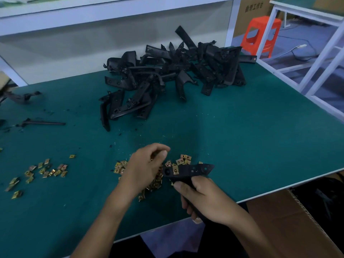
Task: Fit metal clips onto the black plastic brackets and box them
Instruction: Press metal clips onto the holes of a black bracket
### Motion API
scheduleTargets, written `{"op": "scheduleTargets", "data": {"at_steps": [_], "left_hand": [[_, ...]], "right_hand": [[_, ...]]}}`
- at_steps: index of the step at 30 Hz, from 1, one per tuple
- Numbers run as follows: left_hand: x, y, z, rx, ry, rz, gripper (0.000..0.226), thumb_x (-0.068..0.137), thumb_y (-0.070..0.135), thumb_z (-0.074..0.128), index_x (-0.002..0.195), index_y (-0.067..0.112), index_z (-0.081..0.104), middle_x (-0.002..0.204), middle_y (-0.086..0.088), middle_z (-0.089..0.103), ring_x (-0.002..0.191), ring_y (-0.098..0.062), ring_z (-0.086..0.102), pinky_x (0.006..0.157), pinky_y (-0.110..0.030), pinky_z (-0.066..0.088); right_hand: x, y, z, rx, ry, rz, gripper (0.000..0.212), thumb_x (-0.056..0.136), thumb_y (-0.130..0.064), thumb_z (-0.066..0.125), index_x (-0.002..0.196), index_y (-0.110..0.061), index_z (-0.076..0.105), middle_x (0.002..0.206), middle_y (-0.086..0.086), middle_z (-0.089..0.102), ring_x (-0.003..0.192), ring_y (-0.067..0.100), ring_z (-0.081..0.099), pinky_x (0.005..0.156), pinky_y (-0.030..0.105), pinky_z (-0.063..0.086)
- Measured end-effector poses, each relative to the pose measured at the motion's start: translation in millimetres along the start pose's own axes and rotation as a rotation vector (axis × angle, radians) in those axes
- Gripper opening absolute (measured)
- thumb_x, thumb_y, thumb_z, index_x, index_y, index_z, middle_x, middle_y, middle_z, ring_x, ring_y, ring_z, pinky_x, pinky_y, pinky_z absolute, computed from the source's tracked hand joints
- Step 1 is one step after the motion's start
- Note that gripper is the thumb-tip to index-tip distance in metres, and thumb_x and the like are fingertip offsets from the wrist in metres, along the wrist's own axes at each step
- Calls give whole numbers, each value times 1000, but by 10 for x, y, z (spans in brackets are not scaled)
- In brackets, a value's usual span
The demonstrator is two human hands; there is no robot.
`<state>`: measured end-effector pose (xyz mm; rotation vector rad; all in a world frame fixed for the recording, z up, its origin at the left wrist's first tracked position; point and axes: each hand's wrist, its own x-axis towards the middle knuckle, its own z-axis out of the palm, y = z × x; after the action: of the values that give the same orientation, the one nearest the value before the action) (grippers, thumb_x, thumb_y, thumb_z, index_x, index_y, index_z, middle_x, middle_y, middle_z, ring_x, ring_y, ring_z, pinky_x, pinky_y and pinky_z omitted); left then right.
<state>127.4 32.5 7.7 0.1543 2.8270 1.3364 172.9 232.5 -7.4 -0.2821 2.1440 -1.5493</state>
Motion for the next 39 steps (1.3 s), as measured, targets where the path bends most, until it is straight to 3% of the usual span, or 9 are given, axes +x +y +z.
{"op": "scheduleTargets", "data": {"at_steps": [4,7,10,13,18,24,28,34,39], "left_hand": [[276,8,256,325,-172,185,29,104,34,53,127,25,67,117,7,62,111,-9,50,98,-27,33],[381,3,385,506,-242,197,34,102,36,54,134,29,61,119,2,52,113,-21,40,95,-23,27],[392,39,384,402,-209,175,15,100,30,57,111,25,67,106,8,52,107,-18,42,89,-23,30],[332,57,342,229,-198,134,4,98,19,59,98,19,63,96,6,65,93,-19,57,84,-32,45],[171,-35,149,53,-67,18,7,100,25,58,97,32,60,93,14,65,86,2,59,68,-9,41],[59,-124,-38,-94,63,-106,14,99,19,60,96,33,61,93,10,70,89,2,63,77,-20,45],[-28,-11,-137,-196,72,-92,35,105,17,48,112,48,64,96,11,68,75,3,57,73,-10,45],[-64,306,-140,-403,107,-97,11,102,11,55,105,17,64,91,5,77,80,-7,69,74,-15,51],[-104,598,-16,-433,-84,-7,8,100,11,60,100,16,66,93,3,78,88,-6,72,77,-13,53]], "right_hand": [[-9,11,-10,138,35,26,47,102,-44,55,63,-18,60,55,3,63,43,15,60,44,21,44],[-23,35,-10,253,58,41,44,99,-45,59,64,-20,62,60,6,66,46,18,62,43,23,46],[-9,48,0,227,70,37,46,97,-51,58,65,-18,64,62,6,68,51,20,66,46,25,50],[6,60,0,184,71,33,50,97,-55,57,66,-18,66,63,7,69,53,22,67,48,25,51],[8,49,-1,151,59,33,46,100,-51,55,64,-24,65,60,1,68,50,16,66,45,21,48],[-1,20,10,76,63,13,41,103,-44,54,69,-21,60,57,-3,66,48,15,64,43,20,45],[2,29,21,65,66,6,43,102,-47,54,68,-23,61,57,-2,66,46,15,64,42,19,44],[27,80,25,50,57,-11,46,101,-49,55,73,-12,59,65,6,69,52,24,67,48,24,49],[38,83,34,28,47,-35,41,101,-48,54,76,-15,55,67,5,69,52,23,66,48,28,52]]}}
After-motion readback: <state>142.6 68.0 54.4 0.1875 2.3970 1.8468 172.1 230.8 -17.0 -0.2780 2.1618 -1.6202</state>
